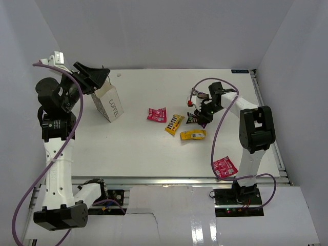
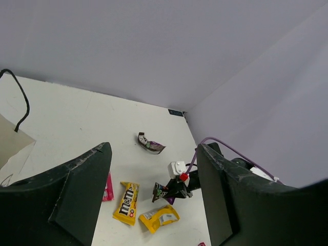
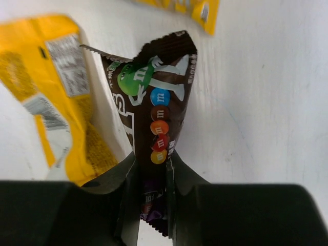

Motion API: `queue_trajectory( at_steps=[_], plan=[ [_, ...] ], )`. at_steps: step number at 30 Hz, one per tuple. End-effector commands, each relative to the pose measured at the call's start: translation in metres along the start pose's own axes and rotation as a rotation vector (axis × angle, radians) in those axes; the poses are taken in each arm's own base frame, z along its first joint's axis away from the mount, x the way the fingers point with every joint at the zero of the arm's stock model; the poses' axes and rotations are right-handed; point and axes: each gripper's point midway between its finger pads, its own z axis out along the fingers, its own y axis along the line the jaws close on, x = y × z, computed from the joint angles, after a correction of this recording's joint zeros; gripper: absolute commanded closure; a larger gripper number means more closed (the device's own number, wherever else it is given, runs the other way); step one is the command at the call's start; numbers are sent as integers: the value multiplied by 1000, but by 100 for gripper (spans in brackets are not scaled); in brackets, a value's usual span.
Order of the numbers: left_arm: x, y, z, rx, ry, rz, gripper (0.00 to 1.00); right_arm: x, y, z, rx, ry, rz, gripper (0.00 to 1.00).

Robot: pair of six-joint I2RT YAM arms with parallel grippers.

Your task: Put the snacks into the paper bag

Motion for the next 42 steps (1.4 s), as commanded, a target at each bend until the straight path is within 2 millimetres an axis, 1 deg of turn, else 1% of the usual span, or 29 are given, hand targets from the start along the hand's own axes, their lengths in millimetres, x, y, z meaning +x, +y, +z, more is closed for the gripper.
queue_trajectory(
  at_steps=[1,3,4,6,7,9,10,11,12,13,14,15,16,17,18,19,21,22,23,24,25,28,30,31,35,37,39,40,42],
  plan=[
    [-19,-29,-12,83,-73,48,22,-85,-3,-47,14,-237,-77,79],
    [-26,-40,-15,120,-93,56,22,-122,7,-55,-37,-328,-89,80],
    [-27,-43,-16,132,-97,57,22,-153,10,-63,-44,-366,-137,81],
    [-33,-53,-19,164,-110,58,22,-187,21,-62,-95,-419,-139,82],
    [-35,-57,-20,176,-117,60,22,-225,33,-66,-111,-460,-205,82],
    [-36,-64,-23,201,-120,37,22,-262,44,-60,-140,-494,-187,82],
    [-40,-72,-28,227,-139,39,22,-300,58,-63,-138,-532,-241,83],
    [-40,-76,-30,243,-141,28,22,-324,57,-58,-120,-574,-265,84],
    [-37,-77,-32,251,-136,-7,22,-344,64,-57,-128,-601,-212,86],
    [-37,-80,-35,264,-137,-14,22,-366,66,-58,-109,-639,-203,89],
    [-38,-86,-41,278,-146,-11,22,-395,73,-54,-83,-678,-209,91],
    [-38,-89,-45,282,-149,-12,22,-425,72,-63,-56,-769,-181,91],
    [-38,-89,-48,276,-153,-15,22,-447,82,-63,-50,-817,-173,91],
    [-39,-95,-56,284,-167,-6,22,-466,71,-60,6,-860,-148,91],
    [-39,-97,-60,282,-174,-7,22,-490,68,-70,48,-950,-167,91],
    [-39,-97,-63,275,-178,-8,22,-505,67,-70,83,-992,-99,91],
    [-40,-105,-74,284,-197,-2,22,-527,62,-67,122,-1080,-91,91],
    [-40,-107,-77,287,-201,0,22,-543,68,-73,143,-1157,-114,91],
    [-40,-108,-80,286,-203,-1,22,-547,61,-65,185,-1180,-91,91],
    [-40,-111,-84,287,-205,2,21,-562,64,-77,224,-1254,-111,90],
    [-40,-113,-86,287,-205,5,22,-565,63,-64,237,-1266,-108,90],
    [-38,-115,-91,283,-197,4,22,-580,68,-63,323,-1361,-148,88],
    [-36,-116,-94,285,-193,3,21,-584,72,-59,360,-1391,-177,88],
    [-35,-114,-94,277,-187,-2,21,-584,65,-55,414,-1411,-153,88],
    [-30,-114,-98,267,-176,-5,21,-581,54,-46,487,-1422,-170,87],
    [-28,-113,-100,261,-171,-8,21,-578,52,-35,498,-1410,-175,87],
    [-25,-112,-100,258,-162,-15,22,-576,51,-30,518,-1406,-204,85],
    [-25,-112,-101,258,-162,-16,21,-573,49,-21,524,-1397,-208,84],
    [-24,-113,-102,258,-156,-20,21,-571,47,-16,548,-1389,-227,83]
  ],
)
